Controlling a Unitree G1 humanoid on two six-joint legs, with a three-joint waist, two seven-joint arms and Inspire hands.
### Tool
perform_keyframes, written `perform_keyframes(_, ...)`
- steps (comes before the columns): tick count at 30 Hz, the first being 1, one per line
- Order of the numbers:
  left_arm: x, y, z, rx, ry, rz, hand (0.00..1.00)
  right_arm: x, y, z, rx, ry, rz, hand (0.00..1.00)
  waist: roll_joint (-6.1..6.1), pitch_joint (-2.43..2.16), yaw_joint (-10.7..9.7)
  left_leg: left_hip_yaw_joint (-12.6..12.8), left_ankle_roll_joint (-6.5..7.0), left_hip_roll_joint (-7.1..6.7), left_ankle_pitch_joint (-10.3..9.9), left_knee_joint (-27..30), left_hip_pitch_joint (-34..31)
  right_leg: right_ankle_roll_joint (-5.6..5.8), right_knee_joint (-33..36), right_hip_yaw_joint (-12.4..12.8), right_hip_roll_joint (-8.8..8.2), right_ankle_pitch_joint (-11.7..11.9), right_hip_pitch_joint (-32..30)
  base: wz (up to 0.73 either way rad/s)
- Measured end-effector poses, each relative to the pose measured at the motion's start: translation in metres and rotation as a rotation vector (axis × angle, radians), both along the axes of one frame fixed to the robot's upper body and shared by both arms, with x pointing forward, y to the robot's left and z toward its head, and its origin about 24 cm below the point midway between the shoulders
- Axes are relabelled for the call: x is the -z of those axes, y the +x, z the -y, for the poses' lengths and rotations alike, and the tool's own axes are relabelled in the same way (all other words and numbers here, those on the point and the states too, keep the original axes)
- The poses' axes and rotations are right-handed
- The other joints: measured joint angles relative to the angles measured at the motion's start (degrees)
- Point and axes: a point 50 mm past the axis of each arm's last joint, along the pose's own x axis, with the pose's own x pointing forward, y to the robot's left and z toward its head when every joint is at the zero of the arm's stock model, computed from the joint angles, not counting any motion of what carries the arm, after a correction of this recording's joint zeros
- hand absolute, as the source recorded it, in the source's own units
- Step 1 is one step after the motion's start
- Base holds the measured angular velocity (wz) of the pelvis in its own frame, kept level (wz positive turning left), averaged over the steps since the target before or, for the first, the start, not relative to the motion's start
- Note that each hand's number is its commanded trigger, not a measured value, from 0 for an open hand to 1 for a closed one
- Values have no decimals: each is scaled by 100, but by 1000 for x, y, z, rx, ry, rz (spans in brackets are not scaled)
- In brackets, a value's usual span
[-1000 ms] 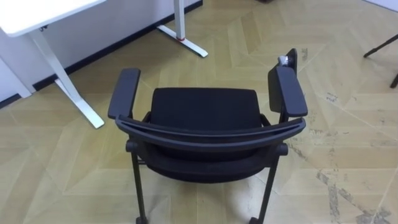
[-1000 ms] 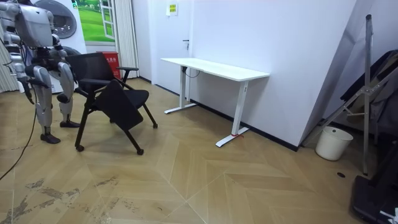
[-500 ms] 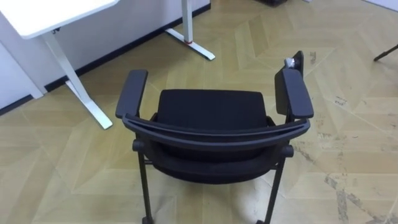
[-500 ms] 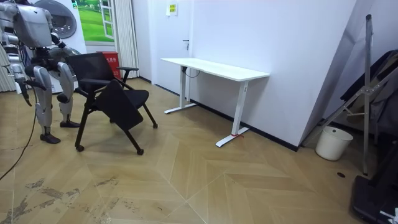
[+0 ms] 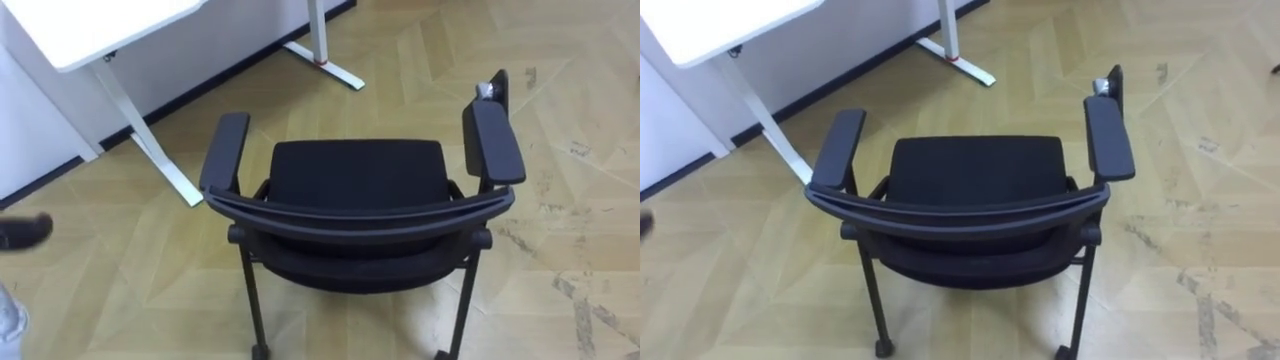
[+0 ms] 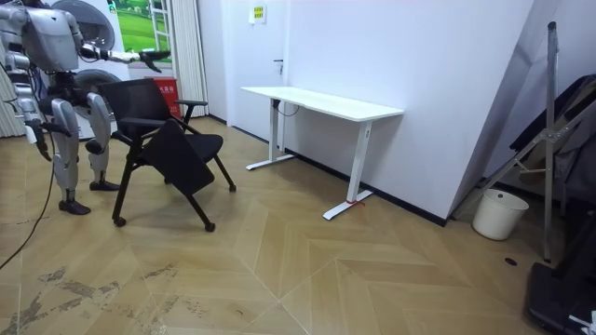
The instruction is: Push chair
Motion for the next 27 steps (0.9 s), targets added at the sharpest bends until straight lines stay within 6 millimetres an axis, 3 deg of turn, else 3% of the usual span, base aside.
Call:
perform_keyframes(3, -11, 10, 25, 111, 104, -9, 0, 0, 0, 0, -19, 4, -2, 0, 40, 2, -107, 3, 1, -1, 1, -4, -1, 3, 1, 5, -3, -2, -7, -2)
perform_keyframes(7, -19, 24, 57, 248, 218, -42, 0, 2, 5, -5, -47, 31, -7, 0, -21, 44, -226, 32, 3, 0, 4, -3, -18, 9, -11, 31, -4, -6, -32, -3)
perform_keyframes(11, -27, 28, 83, 362, 289, -52, 0, 3, 6, -9, -96, 36, -30, 0, -108, 16, -321, 71, 4, -12, 5, -2, -23, 9, -66, 119, -5, -6, -32, -5)
perform_keyframes(18, -48, 33, 103, 488, 373, -87, 0, 3, 15, -9, -136, 20, -23, 0, -168, 18, -449, 78, 4, -13, 5, -4, -73, 9, -62, 151, -4, -5, -88, 0)
perform_keyframes(23, -29, 38, 125, 655, 389, -344, 0, 1, 32, -9, -193, 26, 23, 0, -106, 23, -536, 22, 4, -20, 5, -25, -23, 8, -63, 155, -6, -4, -23, 3)
perform_keyframes(27, -20, 37, 127, 706, 377, -512, 0, -1, 40, -6, -206, 23, 42, 0, 5, 34, -650, 4, 4, -23, 5, -13, -123, 9, -67, 150, -8, -4, -98, 4)
